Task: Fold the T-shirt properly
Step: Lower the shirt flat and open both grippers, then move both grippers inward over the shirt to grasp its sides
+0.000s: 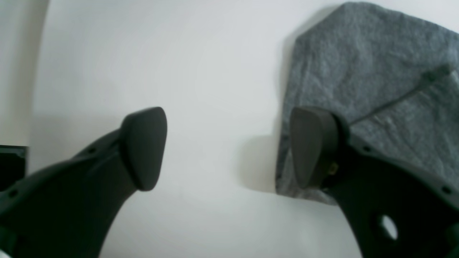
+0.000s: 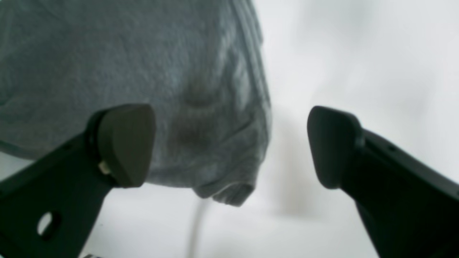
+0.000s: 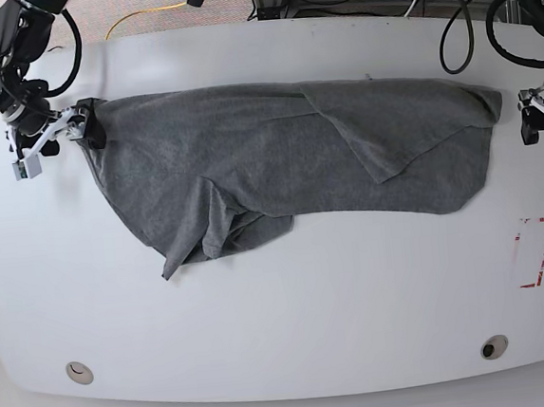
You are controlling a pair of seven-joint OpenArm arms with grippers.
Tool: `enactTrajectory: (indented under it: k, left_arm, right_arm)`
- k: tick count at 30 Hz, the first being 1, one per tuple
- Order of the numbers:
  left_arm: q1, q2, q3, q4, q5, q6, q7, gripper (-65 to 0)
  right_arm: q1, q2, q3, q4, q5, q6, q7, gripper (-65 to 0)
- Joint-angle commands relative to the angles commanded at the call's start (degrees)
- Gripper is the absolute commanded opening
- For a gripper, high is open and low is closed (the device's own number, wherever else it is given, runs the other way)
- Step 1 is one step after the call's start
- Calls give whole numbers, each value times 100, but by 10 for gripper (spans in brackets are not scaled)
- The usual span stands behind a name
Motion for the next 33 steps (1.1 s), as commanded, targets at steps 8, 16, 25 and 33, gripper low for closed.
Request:
enactTrajectory:
  k: [8, 16, 25, 33]
  left_arm:
    - [-387, 18, 35, -466, 0, 0, 0, -150]
    - [-563, 44, 677, -712, 404, 0, -369, -151]
    - [-580, 527, 1292, -844, 1389, 0, -1099, -151]
    - [-1125, 677, 1371, -1855, 1767, 0, -1231, -151]
  right_arm:
    - [1108, 0, -862, -396, -1046, 0, -97, -2]
    - [1925, 18, -1178, -1459, -1785, 0, 132, -5]
    - [1916, -18, -1433, -1591, -1846, 0, 167, -124]
    - [1776, -18, -1451, -1855, -1785, 0, 273, -125]
